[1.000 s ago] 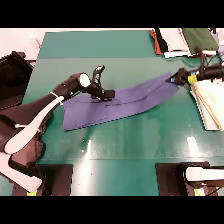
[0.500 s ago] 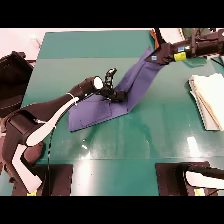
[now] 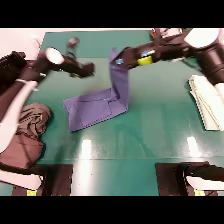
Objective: Fold the shirts.
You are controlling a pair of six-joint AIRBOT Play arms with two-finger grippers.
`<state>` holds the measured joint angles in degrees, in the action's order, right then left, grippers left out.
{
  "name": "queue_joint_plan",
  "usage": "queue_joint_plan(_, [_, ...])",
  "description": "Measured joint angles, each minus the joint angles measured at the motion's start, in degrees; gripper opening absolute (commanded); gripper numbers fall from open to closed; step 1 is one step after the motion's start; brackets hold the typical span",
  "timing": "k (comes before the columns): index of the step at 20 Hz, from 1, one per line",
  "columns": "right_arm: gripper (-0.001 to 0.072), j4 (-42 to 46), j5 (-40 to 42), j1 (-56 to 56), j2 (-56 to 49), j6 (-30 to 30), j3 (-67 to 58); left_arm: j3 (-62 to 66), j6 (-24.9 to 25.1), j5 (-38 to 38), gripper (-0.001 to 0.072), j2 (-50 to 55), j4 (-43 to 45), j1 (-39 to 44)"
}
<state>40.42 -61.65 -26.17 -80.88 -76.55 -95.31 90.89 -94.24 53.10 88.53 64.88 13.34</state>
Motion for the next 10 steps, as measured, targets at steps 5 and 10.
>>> queue_joint_plan(5, [0.0379,-6.8,11.5,-14.0,-9.0,2.4,-0.1,0.1,0.2,1.5,0.0022,-12.8,5.3,-10.8])
queue_joint_plan(10, [0.0379,-0.2,12.1,-12.3,-10.8,3.4,0.1,-0.1,1.6,4.5,0.0022,-16.9,6.7,-13.8])
